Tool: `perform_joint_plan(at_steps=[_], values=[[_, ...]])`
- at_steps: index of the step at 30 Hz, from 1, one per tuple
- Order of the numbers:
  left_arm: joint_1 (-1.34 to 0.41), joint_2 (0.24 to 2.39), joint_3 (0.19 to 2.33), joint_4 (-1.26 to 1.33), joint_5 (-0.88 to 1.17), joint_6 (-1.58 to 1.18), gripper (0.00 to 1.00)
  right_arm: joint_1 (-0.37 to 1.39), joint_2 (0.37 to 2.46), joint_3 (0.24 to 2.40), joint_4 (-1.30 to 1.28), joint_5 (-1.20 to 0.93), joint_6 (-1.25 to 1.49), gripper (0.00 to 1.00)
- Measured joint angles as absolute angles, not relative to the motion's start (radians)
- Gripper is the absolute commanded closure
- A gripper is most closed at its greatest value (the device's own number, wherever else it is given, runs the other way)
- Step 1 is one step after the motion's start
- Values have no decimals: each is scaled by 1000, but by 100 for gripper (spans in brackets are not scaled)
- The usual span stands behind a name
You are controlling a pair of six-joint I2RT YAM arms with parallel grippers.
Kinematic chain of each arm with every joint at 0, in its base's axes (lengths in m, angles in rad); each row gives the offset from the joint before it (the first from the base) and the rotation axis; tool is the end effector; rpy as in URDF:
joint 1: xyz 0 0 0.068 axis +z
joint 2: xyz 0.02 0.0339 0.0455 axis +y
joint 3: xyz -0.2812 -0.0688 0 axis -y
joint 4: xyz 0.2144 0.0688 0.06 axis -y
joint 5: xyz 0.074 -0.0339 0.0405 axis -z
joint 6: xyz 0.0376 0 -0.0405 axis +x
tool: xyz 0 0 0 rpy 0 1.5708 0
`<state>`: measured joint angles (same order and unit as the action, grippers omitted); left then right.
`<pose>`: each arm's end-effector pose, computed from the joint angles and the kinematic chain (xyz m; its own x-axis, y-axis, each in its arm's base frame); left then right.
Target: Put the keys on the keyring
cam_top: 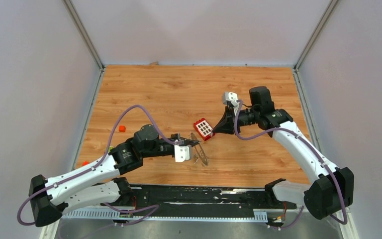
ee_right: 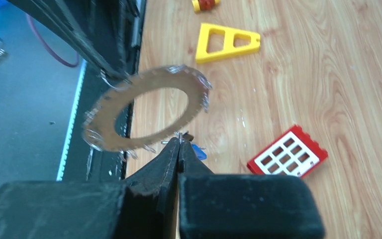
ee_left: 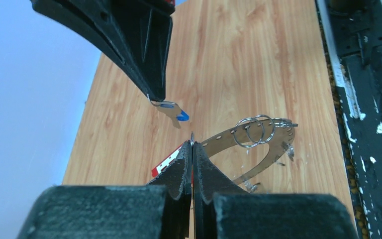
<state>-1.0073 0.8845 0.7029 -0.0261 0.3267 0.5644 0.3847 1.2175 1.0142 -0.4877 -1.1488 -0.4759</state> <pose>0.0810 -0.1508 0.3287 0.4249 0.2759 -0.8621 0.8771 0.1099 0.4675 0.1852 0.1120 0.3358 -0.1561 -0.2657 -0.9513 -0.9865 -0.0066 0.1637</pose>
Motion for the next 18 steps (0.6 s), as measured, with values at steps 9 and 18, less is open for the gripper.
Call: perform_joint_plan(at_steps=[9, 18], values=[[-999, 801, 667, -131, 475, 735, 100, 385, 1153, 1012, -830, -867, -782, 100], [-999, 770, 656, -240, 520, 933, 100, 395, 1188, 893, -915, -592, -916, 99]])
